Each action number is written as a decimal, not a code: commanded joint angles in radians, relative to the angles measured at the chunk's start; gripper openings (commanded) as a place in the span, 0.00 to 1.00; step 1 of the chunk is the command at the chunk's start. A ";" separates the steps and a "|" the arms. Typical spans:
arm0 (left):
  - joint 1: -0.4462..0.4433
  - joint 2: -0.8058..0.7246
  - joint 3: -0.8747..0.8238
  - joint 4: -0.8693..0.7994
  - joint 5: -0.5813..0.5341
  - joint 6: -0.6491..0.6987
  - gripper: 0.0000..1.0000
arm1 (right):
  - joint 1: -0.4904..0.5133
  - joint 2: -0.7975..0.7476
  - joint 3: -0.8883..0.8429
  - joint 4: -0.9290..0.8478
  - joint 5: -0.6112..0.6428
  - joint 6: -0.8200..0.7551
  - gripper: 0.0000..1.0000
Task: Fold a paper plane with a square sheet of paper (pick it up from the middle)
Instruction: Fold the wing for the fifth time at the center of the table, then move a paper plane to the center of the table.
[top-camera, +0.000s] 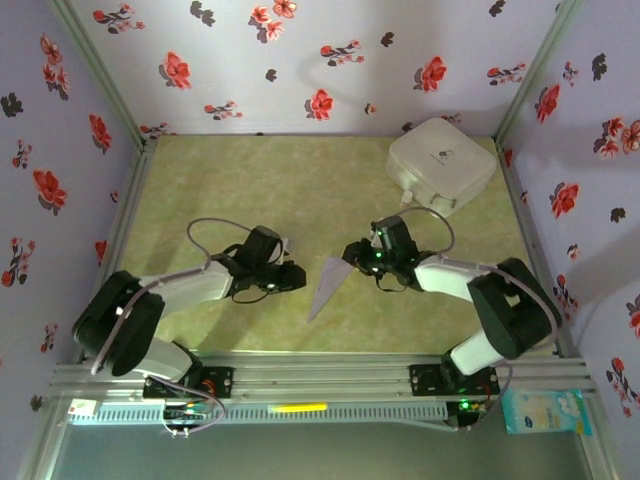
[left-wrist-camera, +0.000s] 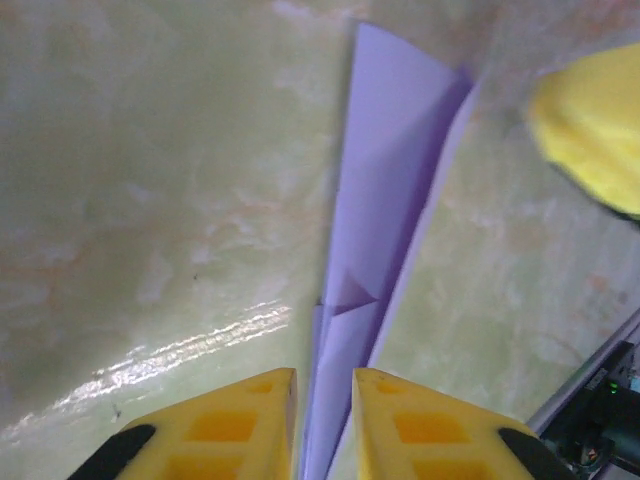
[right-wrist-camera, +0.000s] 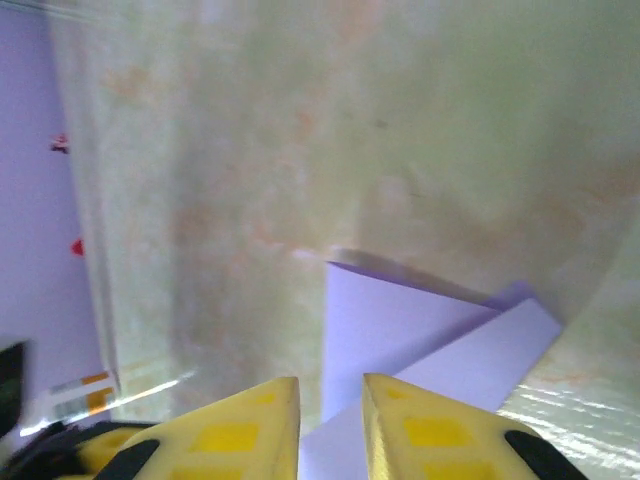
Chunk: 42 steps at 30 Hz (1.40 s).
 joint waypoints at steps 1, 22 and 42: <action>0.001 0.052 0.051 -0.038 0.043 0.037 0.23 | 0.001 -0.082 -0.020 -0.096 0.063 -0.042 0.25; 0.000 0.193 0.079 0.004 0.207 0.110 0.24 | 0.002 -0.184 -0.140 -0.066 0.112 0.029 0.29; -0.038 0.272 0.078 0.155 0.266 0.036 0.25 | 0.016 -0.086 -0.158 0.049 0.086 0.076 0.29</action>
